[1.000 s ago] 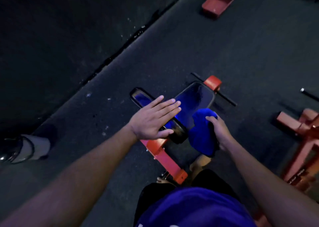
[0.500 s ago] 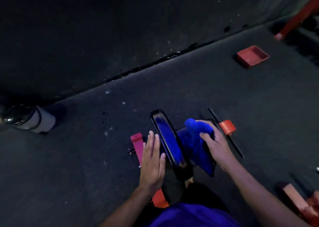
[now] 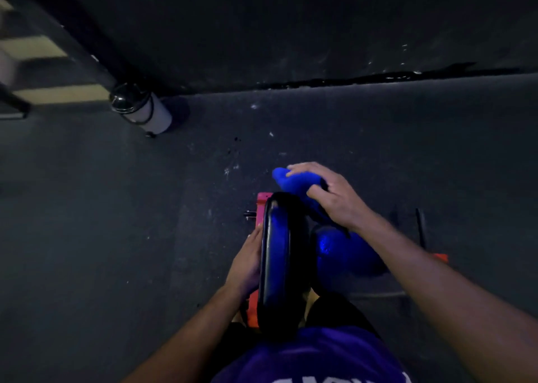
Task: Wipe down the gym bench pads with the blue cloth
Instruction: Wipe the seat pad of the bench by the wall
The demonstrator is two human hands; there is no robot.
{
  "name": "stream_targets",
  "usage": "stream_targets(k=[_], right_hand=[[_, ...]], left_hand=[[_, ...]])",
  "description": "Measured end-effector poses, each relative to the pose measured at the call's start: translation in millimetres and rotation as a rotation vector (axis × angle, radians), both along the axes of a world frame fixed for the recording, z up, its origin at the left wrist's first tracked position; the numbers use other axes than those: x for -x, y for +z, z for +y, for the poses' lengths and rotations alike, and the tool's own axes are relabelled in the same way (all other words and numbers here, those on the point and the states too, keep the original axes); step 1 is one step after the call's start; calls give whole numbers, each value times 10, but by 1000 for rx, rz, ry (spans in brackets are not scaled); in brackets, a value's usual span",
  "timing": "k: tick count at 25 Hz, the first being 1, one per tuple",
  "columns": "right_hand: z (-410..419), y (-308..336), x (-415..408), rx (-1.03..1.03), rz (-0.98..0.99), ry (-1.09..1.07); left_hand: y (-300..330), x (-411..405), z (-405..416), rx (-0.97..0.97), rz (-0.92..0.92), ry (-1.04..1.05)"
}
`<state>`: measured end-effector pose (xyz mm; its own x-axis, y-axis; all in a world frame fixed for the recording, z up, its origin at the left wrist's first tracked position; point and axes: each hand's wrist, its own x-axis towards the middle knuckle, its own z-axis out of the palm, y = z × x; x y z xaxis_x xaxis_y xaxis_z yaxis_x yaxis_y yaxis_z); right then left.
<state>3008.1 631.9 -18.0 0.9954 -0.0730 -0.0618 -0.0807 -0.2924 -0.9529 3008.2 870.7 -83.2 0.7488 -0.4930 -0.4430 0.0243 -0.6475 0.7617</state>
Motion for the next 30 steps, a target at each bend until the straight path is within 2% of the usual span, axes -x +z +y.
stream_targets(k=[1, 3, 5, 8, 11, 13, 16, 18, 22, 24, 28, 30], right_hand=[[23, -58, -61, 7, 7, 78], [49, -190, -120, 1, 22, 170], [25, -323, -141, -63, 27, 169], [-42, -517, -245, -95, 57, 179], [-178, -838, -419, -36, 215, 258], [-282, -1066, -478, -1, 336, 324], [-327, -1217, -581, -13, 464, 359], [-265, -1045, -641, -75, 447, 301], [-161, -713, -598, -300, 255, 277], [-175, -874, -525, -271, 244, 257], [-241, -1344, -552, -210, 473, 193], [-222, -1353, -575, -169, 484, 197]], left_hand=[[111, 27, -6, 59, -72, 145], [345, 77, 33, 89, -310, 213], [516, 152, 27, 73, -481, 54], [621, 229, -116, 23, -490, -126], [583, 90, -182, -68, -615, -387], [600, 29, -168, -111, -634, -471], [631, 10, -198, -140, -636, -484], [676, -37, -250, -153, -632, -476], [665, -200, -391, -159, -569, -466], [658, -234, -410, -139, -554, -483], [669, -242, -399, -146, -540, -493], [716, -266, -427, -148, -538, -489]])
